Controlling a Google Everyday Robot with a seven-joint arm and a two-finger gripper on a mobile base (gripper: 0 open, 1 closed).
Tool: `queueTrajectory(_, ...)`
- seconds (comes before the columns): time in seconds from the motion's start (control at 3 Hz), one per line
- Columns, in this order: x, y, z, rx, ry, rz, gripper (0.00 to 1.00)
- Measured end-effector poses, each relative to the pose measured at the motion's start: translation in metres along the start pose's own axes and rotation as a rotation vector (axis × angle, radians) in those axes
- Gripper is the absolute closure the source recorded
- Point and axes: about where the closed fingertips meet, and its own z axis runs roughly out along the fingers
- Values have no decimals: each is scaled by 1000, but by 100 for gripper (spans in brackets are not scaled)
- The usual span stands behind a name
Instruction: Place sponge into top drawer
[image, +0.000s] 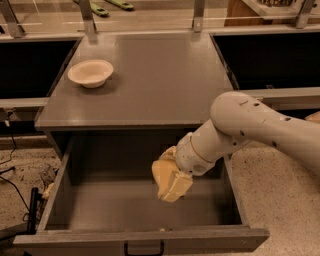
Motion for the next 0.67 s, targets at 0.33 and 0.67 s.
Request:
queueTrajectory(0.33, 8, -4, 6, -5, 19, 12, 100)
queueTrajectory(0.67, 36, -3, 33, -38, 43, 71, 100)
